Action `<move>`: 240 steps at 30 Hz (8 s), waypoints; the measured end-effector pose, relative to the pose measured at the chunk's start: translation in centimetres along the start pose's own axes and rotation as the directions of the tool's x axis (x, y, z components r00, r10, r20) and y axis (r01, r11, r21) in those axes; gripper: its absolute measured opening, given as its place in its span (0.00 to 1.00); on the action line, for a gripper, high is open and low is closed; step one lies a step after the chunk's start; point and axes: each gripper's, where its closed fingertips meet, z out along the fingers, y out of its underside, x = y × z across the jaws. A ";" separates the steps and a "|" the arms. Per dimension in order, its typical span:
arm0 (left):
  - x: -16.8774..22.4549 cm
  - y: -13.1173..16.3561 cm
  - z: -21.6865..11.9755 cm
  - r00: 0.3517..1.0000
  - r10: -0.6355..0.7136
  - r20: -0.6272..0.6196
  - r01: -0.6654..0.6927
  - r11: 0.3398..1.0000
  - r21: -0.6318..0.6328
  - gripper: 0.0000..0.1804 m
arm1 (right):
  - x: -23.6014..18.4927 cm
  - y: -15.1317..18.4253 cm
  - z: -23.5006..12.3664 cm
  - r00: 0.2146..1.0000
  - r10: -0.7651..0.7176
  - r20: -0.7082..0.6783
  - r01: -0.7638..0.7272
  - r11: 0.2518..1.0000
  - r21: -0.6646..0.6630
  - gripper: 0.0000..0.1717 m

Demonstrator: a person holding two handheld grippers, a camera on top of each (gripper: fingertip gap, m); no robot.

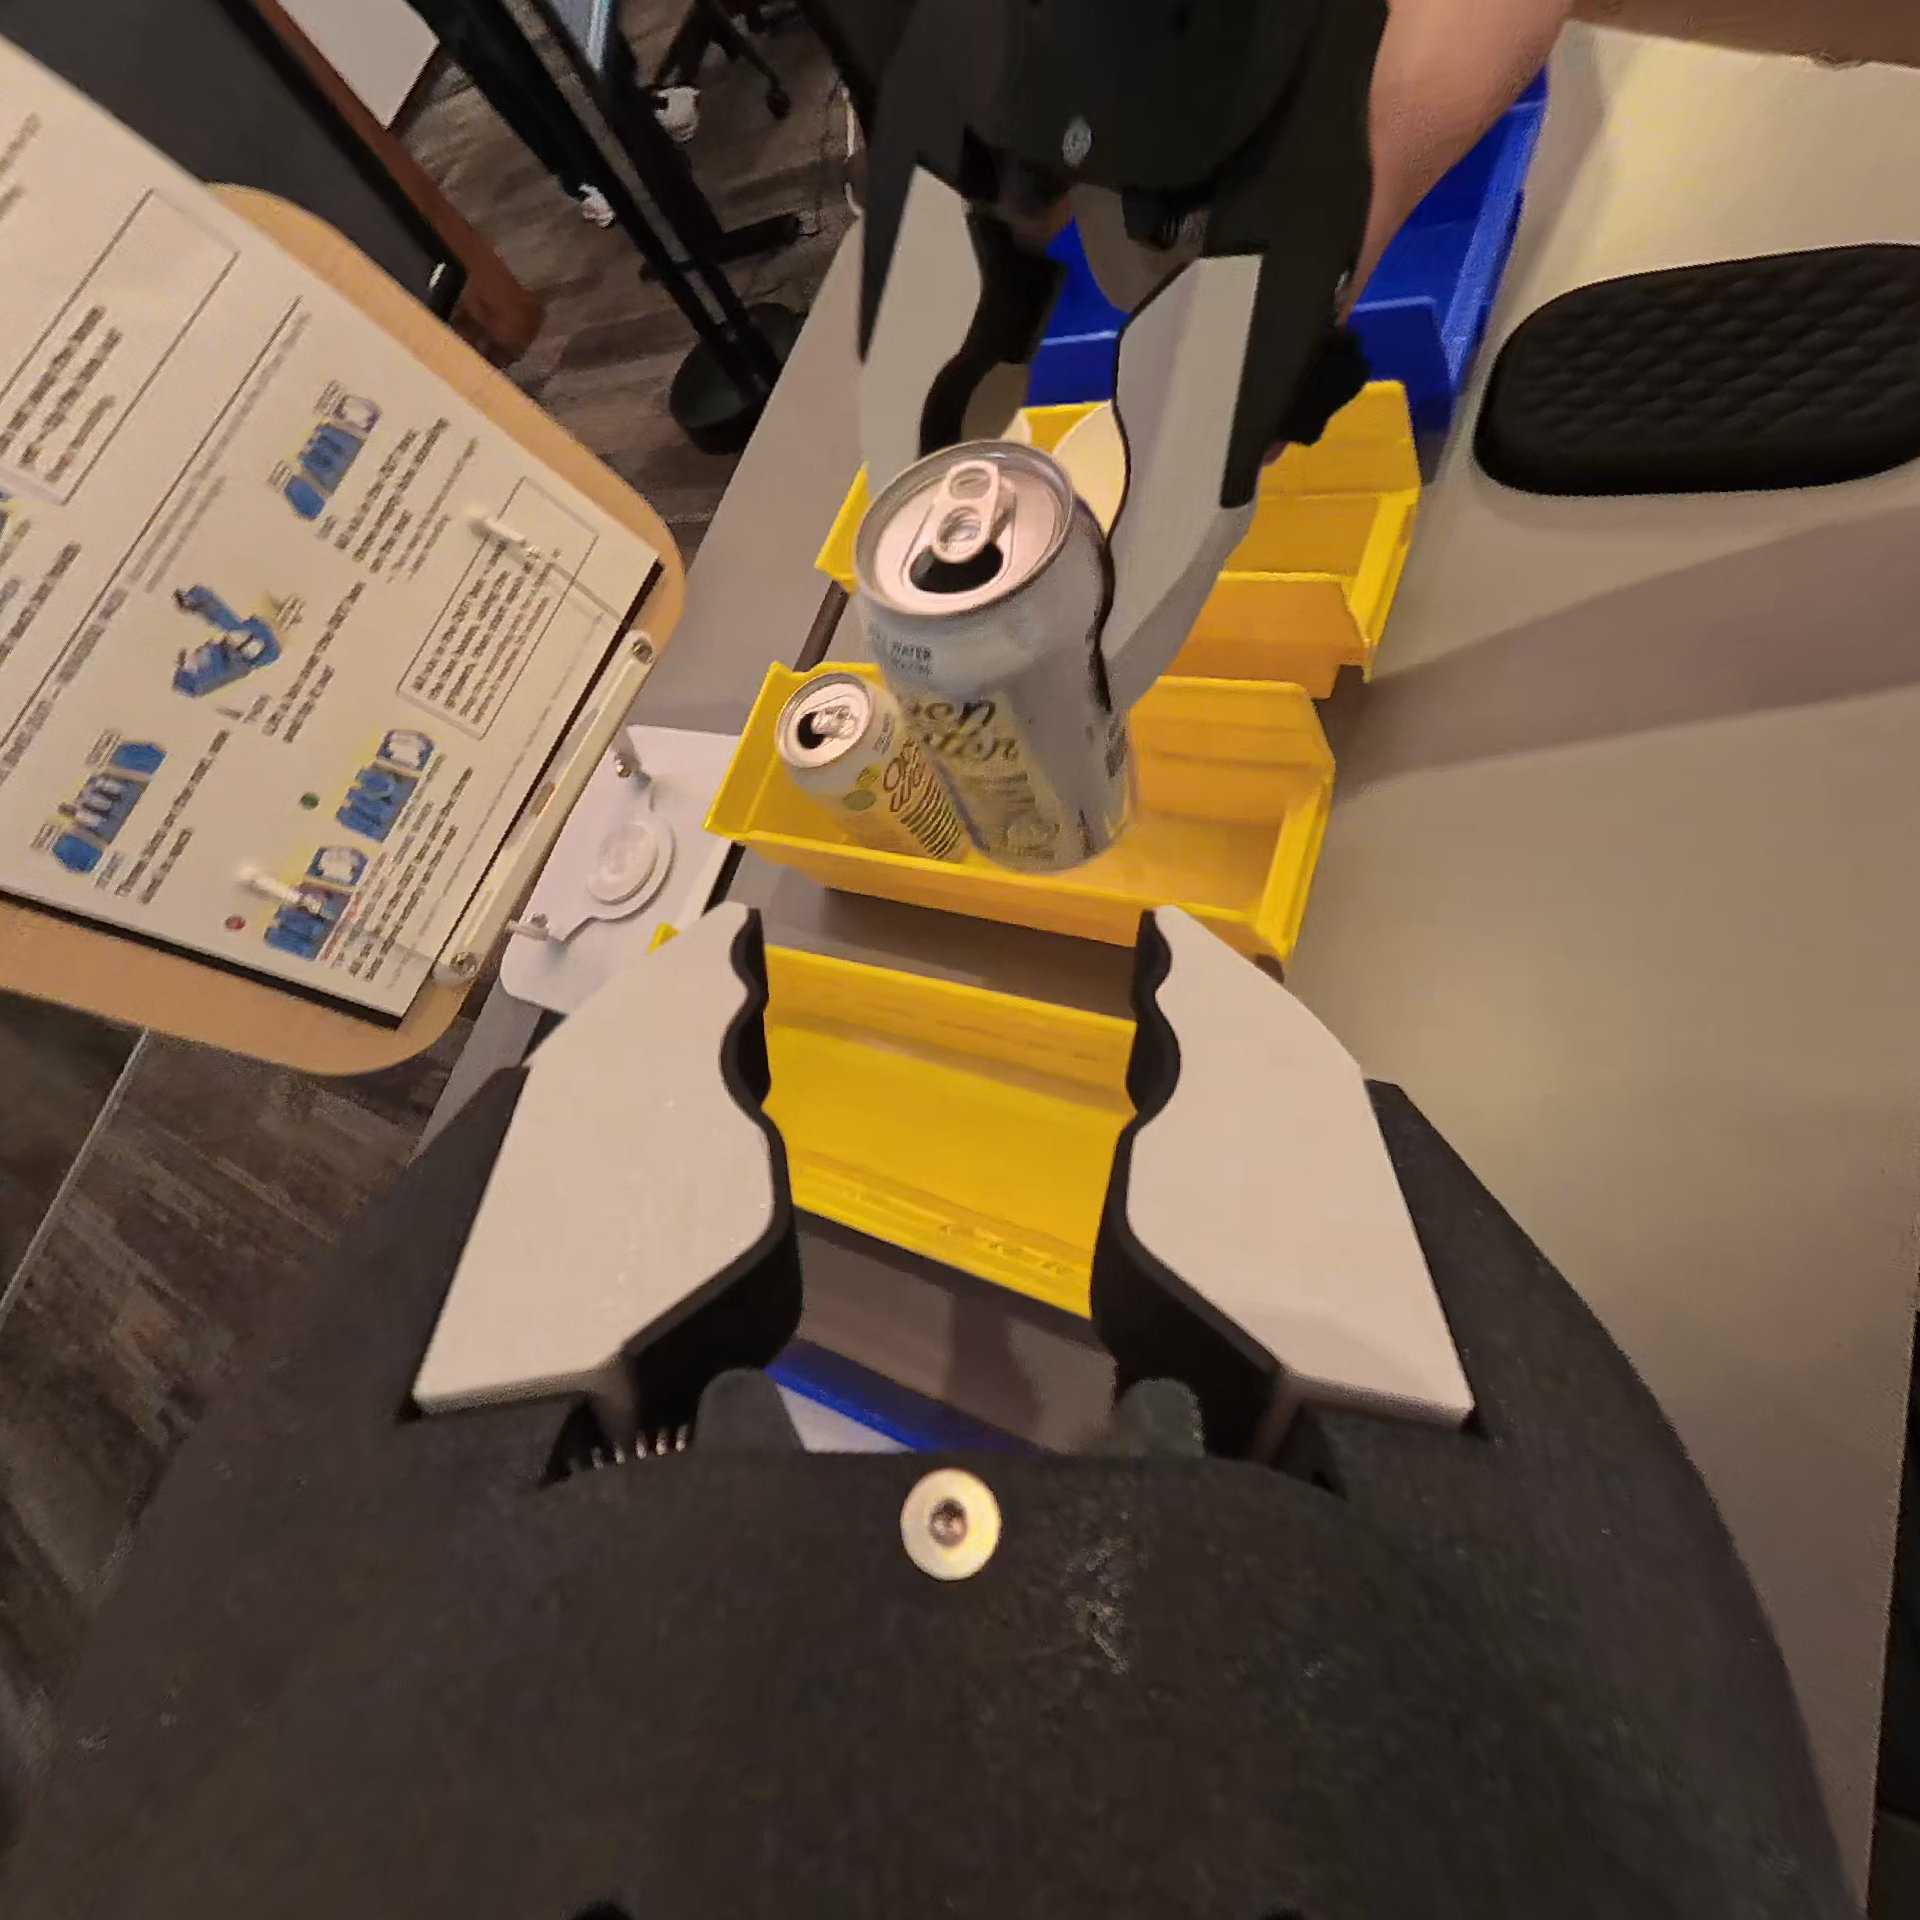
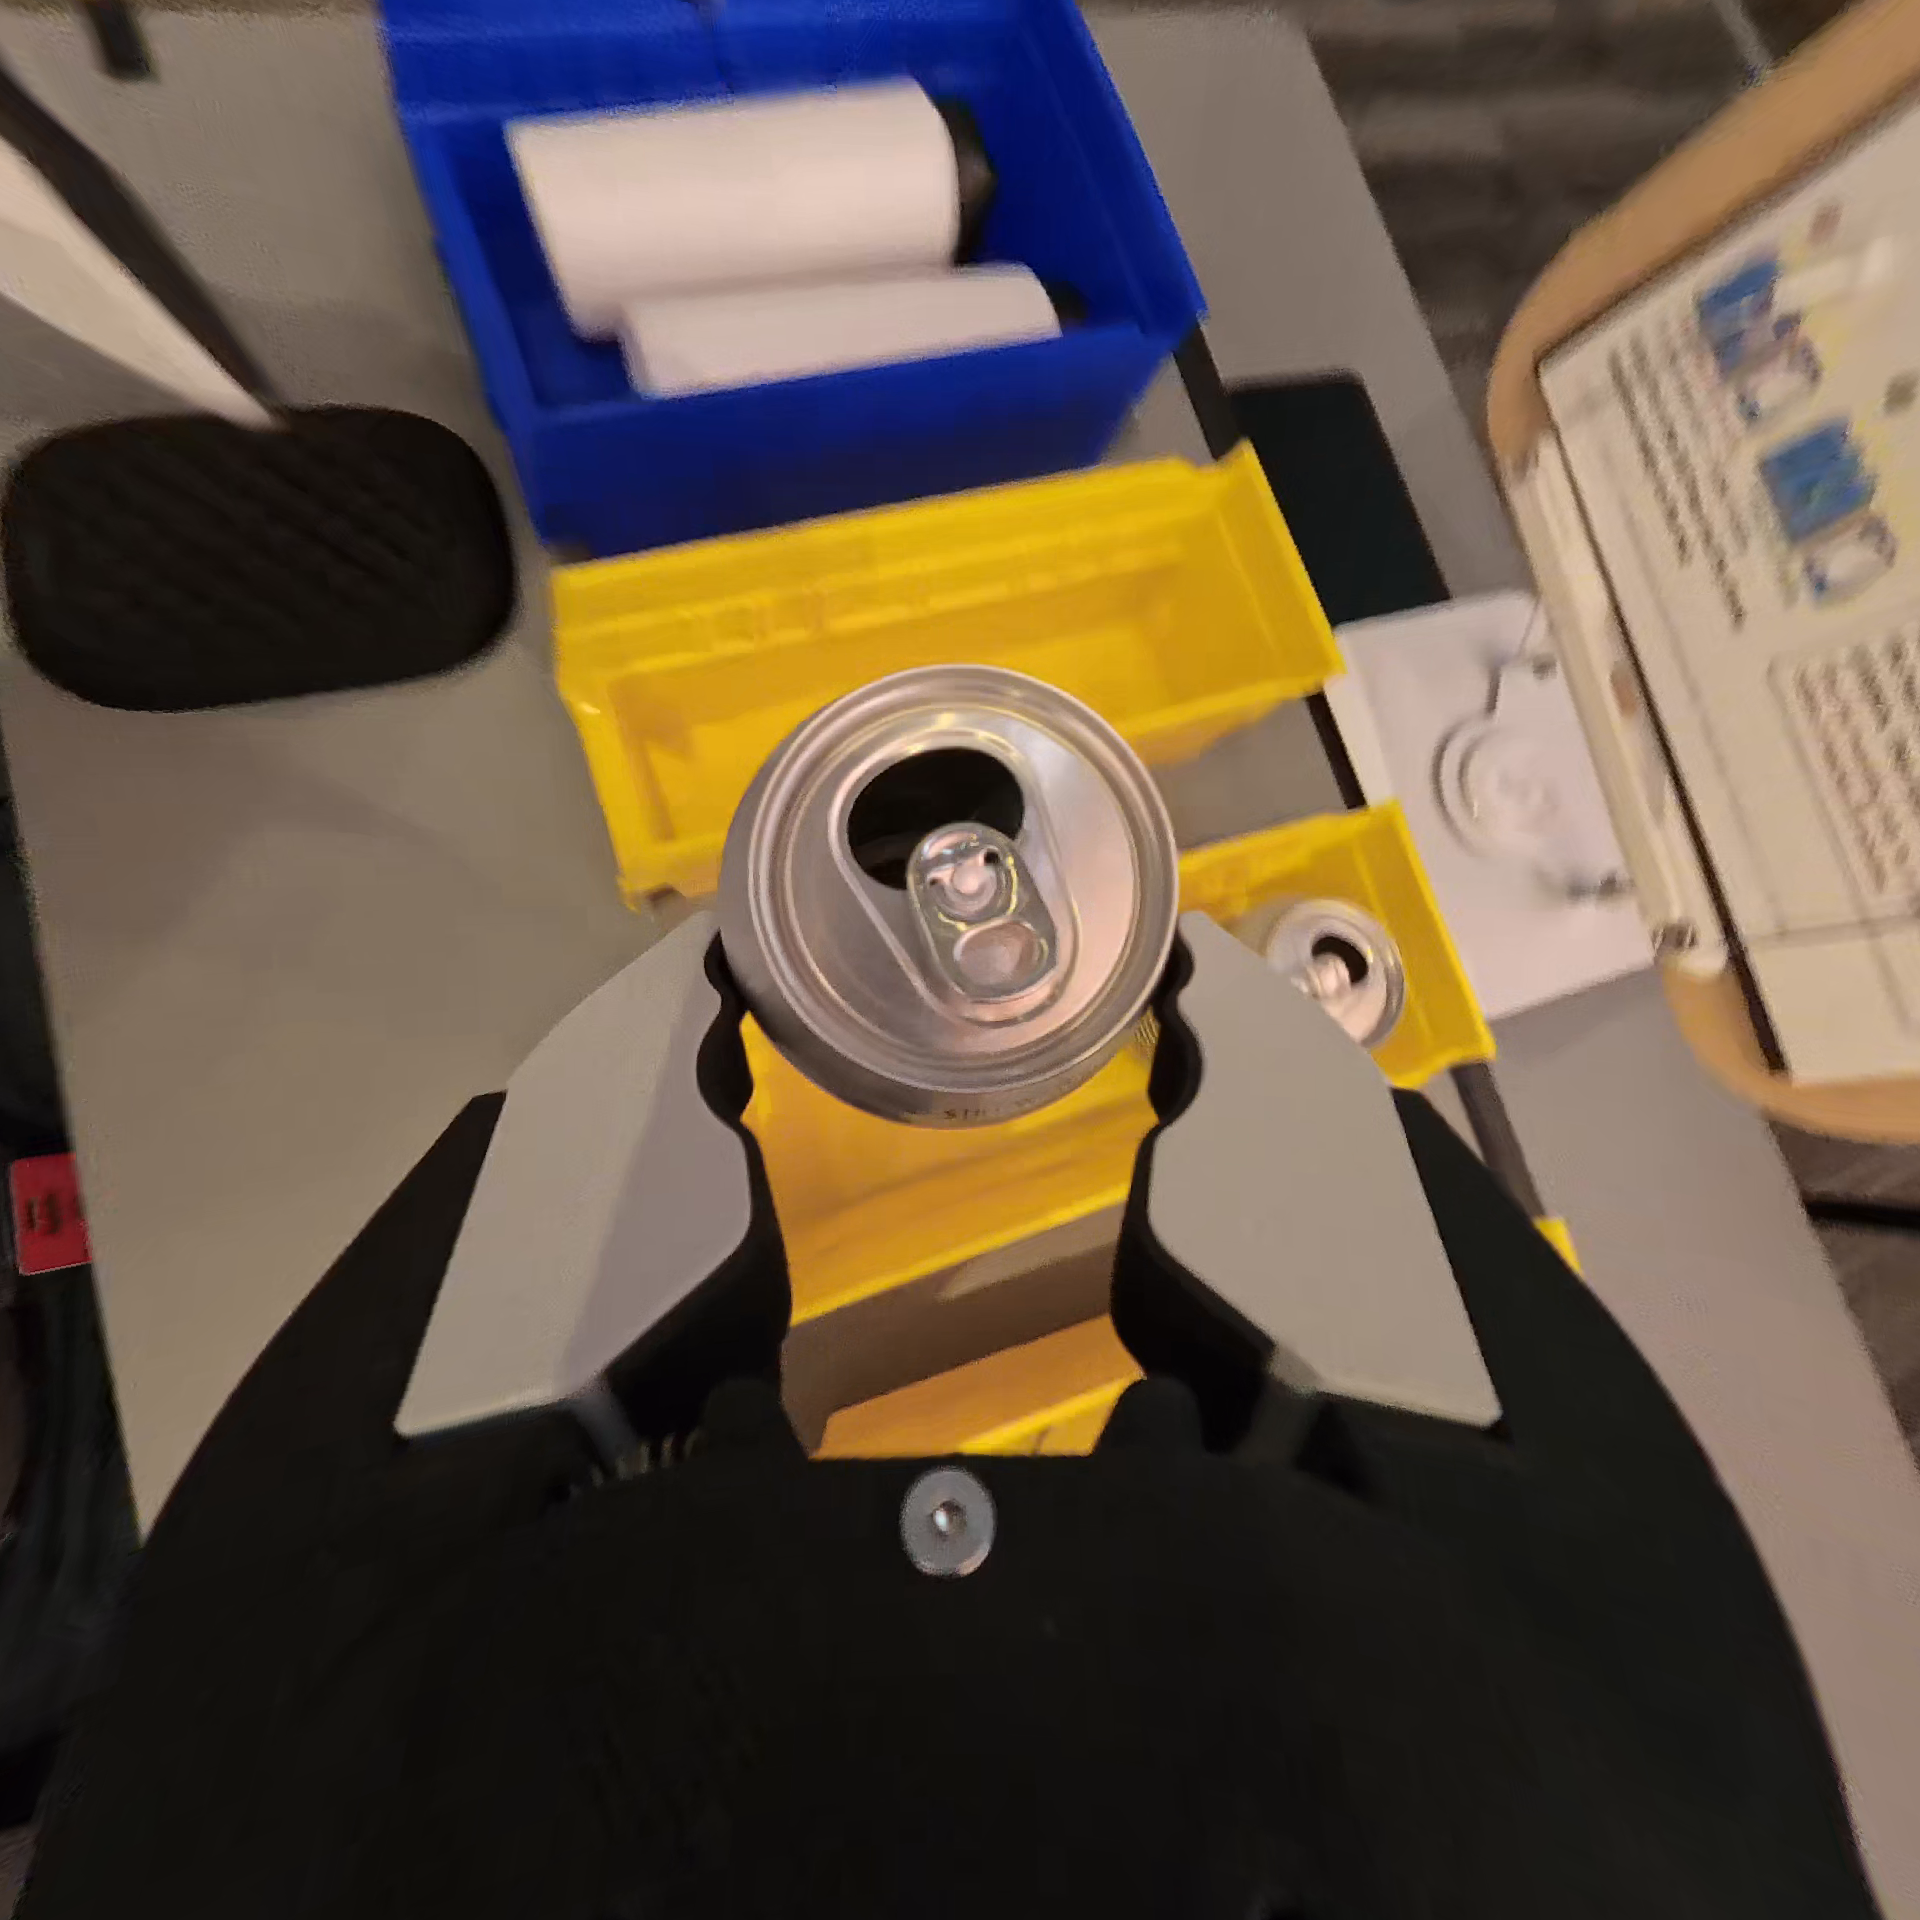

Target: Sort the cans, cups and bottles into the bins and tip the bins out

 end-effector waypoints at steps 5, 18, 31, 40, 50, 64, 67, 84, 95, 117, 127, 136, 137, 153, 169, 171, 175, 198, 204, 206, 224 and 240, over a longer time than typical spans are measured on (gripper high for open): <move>-0.6 2.0 -0.9 0.999 -0.019 0.026 0.020 0.999 -0.029 0.37 | 2.8 5.9 3.3 0.995 0.086 -0.045 -0.090 0.991 -0.097 0.45; -1.0 4.3 -1.9 0.999 -0.031 0.041 0.034 0.997 -0.073 0.36 | 3.6 11.0 8.6 0.990 0.136 -0.037 -0.141 0.966 -0.216 0.45; -1.7 6.2 -2.7 0.997 -0.058 0.058 0.064 0.992 -0.105 0.36 | 4.2 11.9 9.7 0.990 0.137 -0.037 -0.142 0.953 -0.266 0.46; -1.8 7.0 -3.0 0.996 -0.067 0.063 0.074 0.990 -0.122 0.37 | 4.4 11.9 10.0 0.992 0.122 -0.043 -0.129 0.950 -0.283 0.46; -4.4 7.6 -4.6 0.975 -0.107 0.195 0.127 0.987 -0.094 0.42 | 4.0 8.9 4.2 0.991 0.029 -0.133 -0.052 0.984 -0.169 0.49; -4.5 5.1 -4.1 0.969 -0.110 0.222 0.126 0.990 -0.059 0.46 | 2.4 2.4 -6.1 0.962 -0.032 -0.272 0.024 0.999 -0.035 0.49; -4.3 5.3 -4.3 0.968 -0.104 0.227 0.124 0.990 -0.073 0.46 | 2.5 2.7 -6.1 0.959 -0.028 -0.282 0.018 0.999 -0.039 0.49; -6.9 2.5 -7.2 0.878 -0.092 0.470 0.104 0.995 -0.001 0.50 | 6.6 2.4 -10.5 0.726 0.080 -0.683 -0.022 0.995 0.093 0.49; -6.9 1.9 -7.3 0.873 -0.095 0.479 0.111 0.994 -0.006 0.49 | 7.1 2.8 -12.1 0.667 0.117 -0.736 -0.036 0.991 0.125 0.49; -7.9 9.9 -8.3 0.841 -0.206 0.501 0.328 0.930 -0.168 0.48 | 7.1 5.3 -12.1 0.692 0.134 -0.709 -0.080 0.991 0.110 0.49; -7.5 23.1 -3.7 0.686 -0.546 0.481 0.711 0.645 -0.280 0.44 | 7.0 6.0 -11.1 0.718 0.146 -0.680 -0.100 0.989 0.106 0.49; -9.0 29.3 1.2 0.551 -0.657 0.515 0.834 0.427 -0.349 0.47 | 6.8 7.2 -11.4 0.726 0.123 -0.677 -0.099 0.992 0.075 0.49; -9.1 29.8 1.5 0.547 -0.655 0.521 0.837 0.414 -0.358 0.47 | 6.8 7.5 -11.5 0.727 0.126 -0.674 -0.102 0.992 0.076 0.49; -6.6 32.8 4.2 0.514 -0.692 0.508 0.816 0.210 -0.539 0.50 | 7.1 9.6 -11.7 0.742 0.134 -0.656 -0.104 0.991 0.084 0.49; -7.5 33.2 2.8 0.545 -0.657 0.520 0.808 0.246 -0.536 0.44 | 7.0 12.1 -11.3 0.760 0.134 -0.636 -0.125 0.990 0.060 0.49; -7.6 33.0 2.2 0.546 -0.659 0.517 0.807 0.247 -0.537 0.44 | 6.8 12.1 -10.9 0.765 0.132 -0.630 -0.125 0.991 0.055 0.49; -7.2 32.6 1.0 0.536 -0.680 0.501 0.807 0.241 -0.539 0.44 | 6.7 12.1 -10.3 0.774 0.134 -0.619 -0.127 0.990 0.055 0.49; -4.1 32.3 0.4 0.645 -0.601 0.472 0.699 0.213 -0.683 0.44 | 4.7 11.9 -10.1 0.800 0.105 -0.591 -0.112 0.993 0.025 0.49; -5.1 32.9 1.7 0.647 -0.595 0.477 0.695 0.202 -0.690 0.45 | 4.7 12.4 -10.1 0.799 0.090 -0.594 -0.108 0.994 0.006 0.49; -5.3 33.1 2.4 0.636 -0.605 0.479 0.703 0.198 -0.683 0.44 | 4.7 12.6 -10.2 0.800 0.092 -0.594 -0.110 0.994 0.006 0.49; -6.9 31.2 -0.3 0.663 -0.575 0.479 0.703 0.258 -0.663 0.43 | 5.1 13.0 -8.4 0.826 0.113 -0.552 -0.120 0.992 0.024 0.49; -6.6 12.3 -6.4 0.762 -0.615 0.203 0.648 0.724 -0.236 0.43 | -2.8 -1.2 -4.0 0.958 0.277 -0.076 -0.200 0.833 0.517 0.47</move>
